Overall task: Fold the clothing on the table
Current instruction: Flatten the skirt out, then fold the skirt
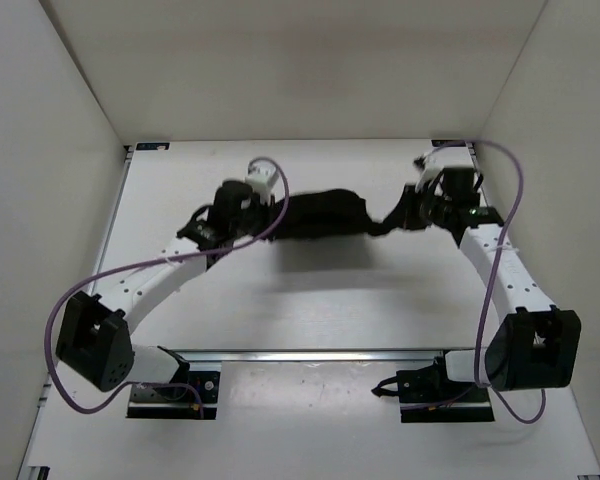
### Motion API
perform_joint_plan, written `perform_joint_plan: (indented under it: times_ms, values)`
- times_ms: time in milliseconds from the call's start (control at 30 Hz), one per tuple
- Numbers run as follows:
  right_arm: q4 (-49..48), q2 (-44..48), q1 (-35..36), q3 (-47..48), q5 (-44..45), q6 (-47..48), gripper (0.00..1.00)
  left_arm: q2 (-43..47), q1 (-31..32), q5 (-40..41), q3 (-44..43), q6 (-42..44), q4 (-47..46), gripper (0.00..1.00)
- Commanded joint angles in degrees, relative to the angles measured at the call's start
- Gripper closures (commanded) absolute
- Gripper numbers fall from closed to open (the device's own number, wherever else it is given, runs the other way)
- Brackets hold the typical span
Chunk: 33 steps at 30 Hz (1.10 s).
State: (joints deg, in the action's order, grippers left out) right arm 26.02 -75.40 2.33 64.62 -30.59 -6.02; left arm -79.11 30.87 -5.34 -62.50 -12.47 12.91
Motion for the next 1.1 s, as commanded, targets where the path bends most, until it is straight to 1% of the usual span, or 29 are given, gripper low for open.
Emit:
perform_joint_plan:
  times_ms: [0, 67, 100, 133, 200, 233, 333, 367, 467, 567, 700, 867, 1000, 1033, 1067]
  values:
    - [4.6, 6.2, 0.7, -9.9, 10.1, 3.0, 1.00, 11.3, -1.5, 7.4, 13.5, -3.9, 9.6, 1.00]
    - [6.0, 9.4, 2.5, -14.0, 8.4, 1.5, 1.00, 17.0, -2.7, 2.5, 18.8, -7.6, 12.7, 1.00]
    - [5.9, 9.7, 3.3, -15.6, 7.6, 0.2, 1.00, 18.4, -3.4, 1.0, 21.3, -9.5, 13.2, 1.00]
    - [5.2, 9.9, 3.6, -16.4, 6.4, -0.8, 1.00, 19.9, -4.9, -0.9, 22.9, -11.1, 13.6, 1.00]
    - [3.4, 7.3, 2.9, -16.5, 5.4, -1.4, 1.00, 20.7, -7.9, -3.2, 23.7, -12.1, 12.6, 1.00]
    - [3.2, 6.3, 1.7, -15.3, 3.8, -1.8, 1.00, 19.7, -9.1, -2.8, 23.7, -12.6, 12.1, 1.00]
    - [-0.3, -1.0, 1.1, -12.5, 1.0, -2.0, 1.00, 13.0, -11.6, -2.0, 21.0, -12.8, 10.7, 1.00]
    - [-0.5, -3.9, 1.2, -11.0, 0.7, -1.6, 1.00, 9.1, -12.3, -1.6, 20.8, -12.6, 11.1, 1.00]
    - [-0.7, -10.6, 3.3, -7.7, 0.5, -1.1, 1.00, 0.6, -11.5, -1.3, 16.5, -11.4, 11.6, 1.00]
    - [-0.8, -14.2, 4.3, -6.5, 0.8, -1.5, 1.00, -3.4, -10.3, -1.3, 16.4, -10.9, 8.9, 1.00]
    - [-3.2, -10.4, 3.9, -11.6, 1.8, -3.0, 1.00, -4.3, -10.4, -2.6, 16.3, -11.6, 4.9, 1.00]
    - [-2.7, -4.7, 0.2, -17.4, 1.9, -3.1, 1.00, -5.9, -10.2, -1.1, 15.7, -10.0, 5.5, 1.00]
    - [-2.6, -4.1, 1.8, -21.2, 5.4, -3.1, 1.00, -7.2, -11.1, 1.0, 16.4, -8.8, 5.1, 1.00]
    - [-3.8, -4.8, 2.2, -21.3, 6.2, -3.4, 0.97, -7.8, -10.8, 2.2, 16.4, -7.9, 4.5, 1.00]
    - [-3.7, -5.7, 2.3, -21.4, 6.2, -3.2, 0.93, -8.0, -10.8, 2.1, 15.7, -7.8, 4.4, 0.94]
